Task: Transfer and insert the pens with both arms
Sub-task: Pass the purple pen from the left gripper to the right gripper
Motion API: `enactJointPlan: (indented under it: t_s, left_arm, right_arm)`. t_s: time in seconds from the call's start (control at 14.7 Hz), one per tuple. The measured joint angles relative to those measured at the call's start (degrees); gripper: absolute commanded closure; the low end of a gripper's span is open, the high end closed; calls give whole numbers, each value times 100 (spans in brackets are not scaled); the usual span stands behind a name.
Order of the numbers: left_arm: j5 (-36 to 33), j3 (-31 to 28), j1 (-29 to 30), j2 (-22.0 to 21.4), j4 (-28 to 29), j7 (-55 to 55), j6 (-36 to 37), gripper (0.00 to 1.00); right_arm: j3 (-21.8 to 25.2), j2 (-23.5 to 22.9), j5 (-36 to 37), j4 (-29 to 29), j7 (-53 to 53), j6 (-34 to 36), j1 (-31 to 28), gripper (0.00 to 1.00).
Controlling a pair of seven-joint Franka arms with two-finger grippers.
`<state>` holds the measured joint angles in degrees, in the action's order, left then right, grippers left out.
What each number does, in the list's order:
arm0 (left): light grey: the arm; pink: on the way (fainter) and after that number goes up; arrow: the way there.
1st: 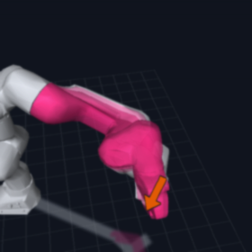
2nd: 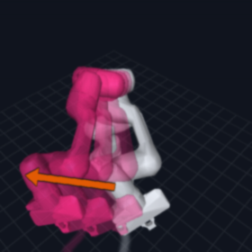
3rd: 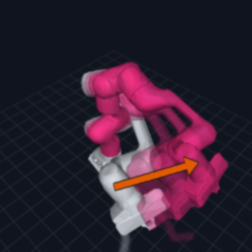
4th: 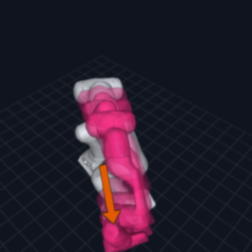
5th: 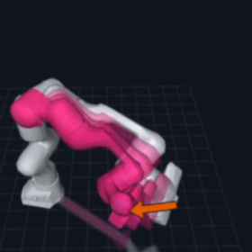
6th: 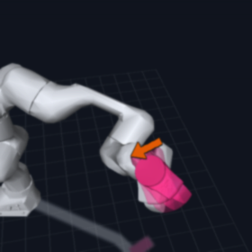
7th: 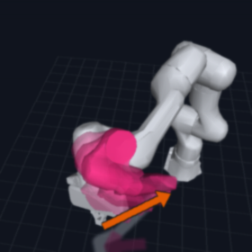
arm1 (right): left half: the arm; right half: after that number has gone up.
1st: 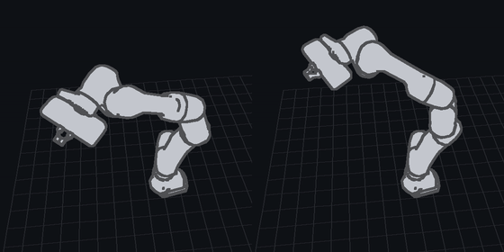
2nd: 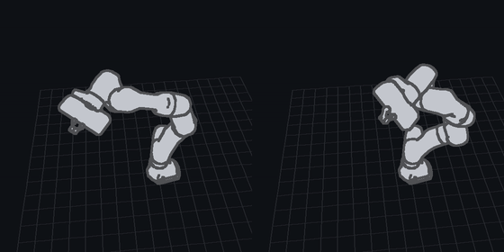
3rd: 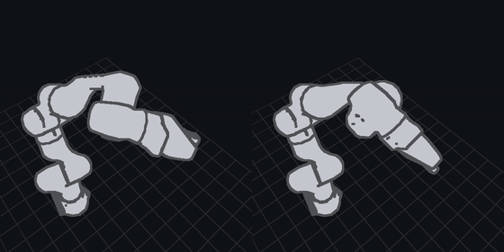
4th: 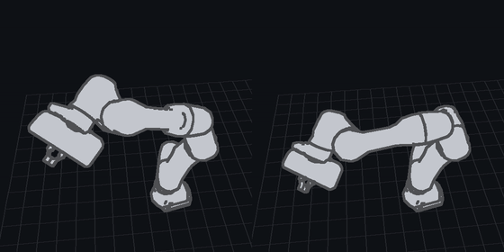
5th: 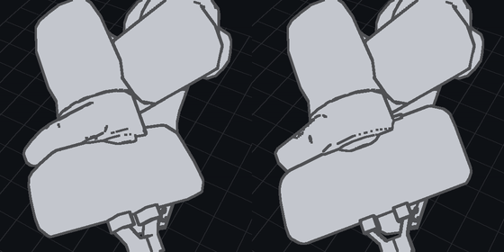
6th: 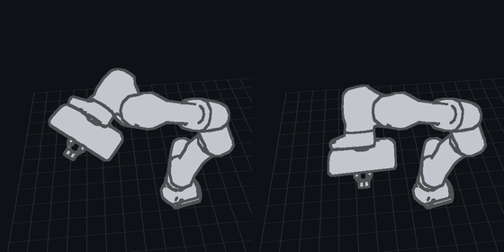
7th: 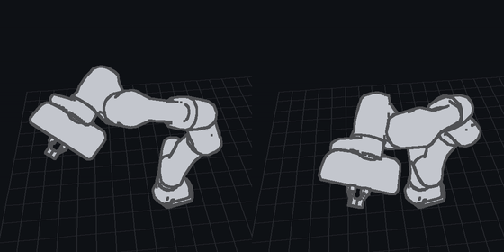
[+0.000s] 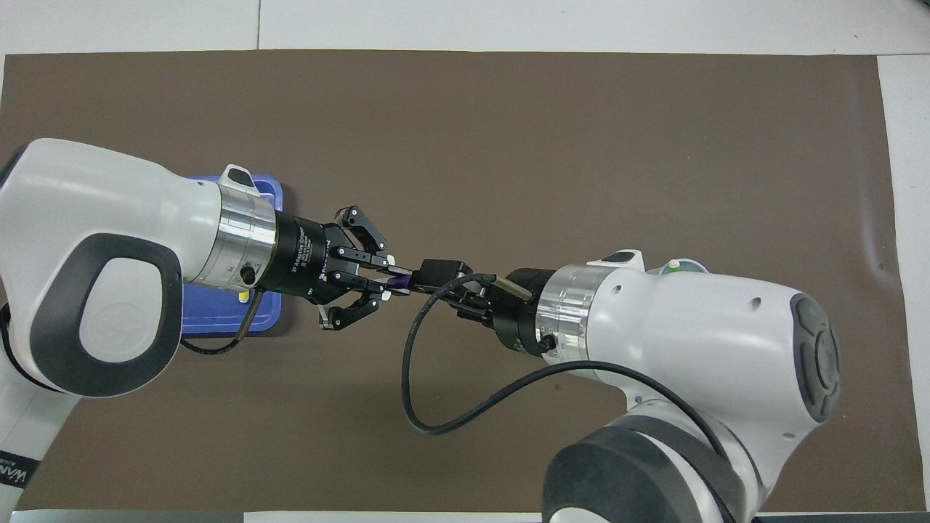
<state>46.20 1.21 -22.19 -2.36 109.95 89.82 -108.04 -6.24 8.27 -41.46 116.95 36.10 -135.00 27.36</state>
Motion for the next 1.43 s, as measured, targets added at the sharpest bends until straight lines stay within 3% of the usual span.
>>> enactJointPlan:
  t_s: [0.54,0.81,1.09,1.43]
  left_arm:
    - [0,0,0,0,4,5,-2,100]
    - [1,0,0,0,4,5,-5,100]
    - [1,3,-6,1,14,5,-6,100]
    - [6,6,-12,0,22,8,-23,100]
  right_arm:
    - [30,-8,1,-19,-61,-100,-27,44]
    - [35,-19,1,-25,-63,-106,-34,57]
    - [32,-30,0,-53,-63,-121,-32,100]
    - [30,-40,2,-77,-63,-120,-36,100]
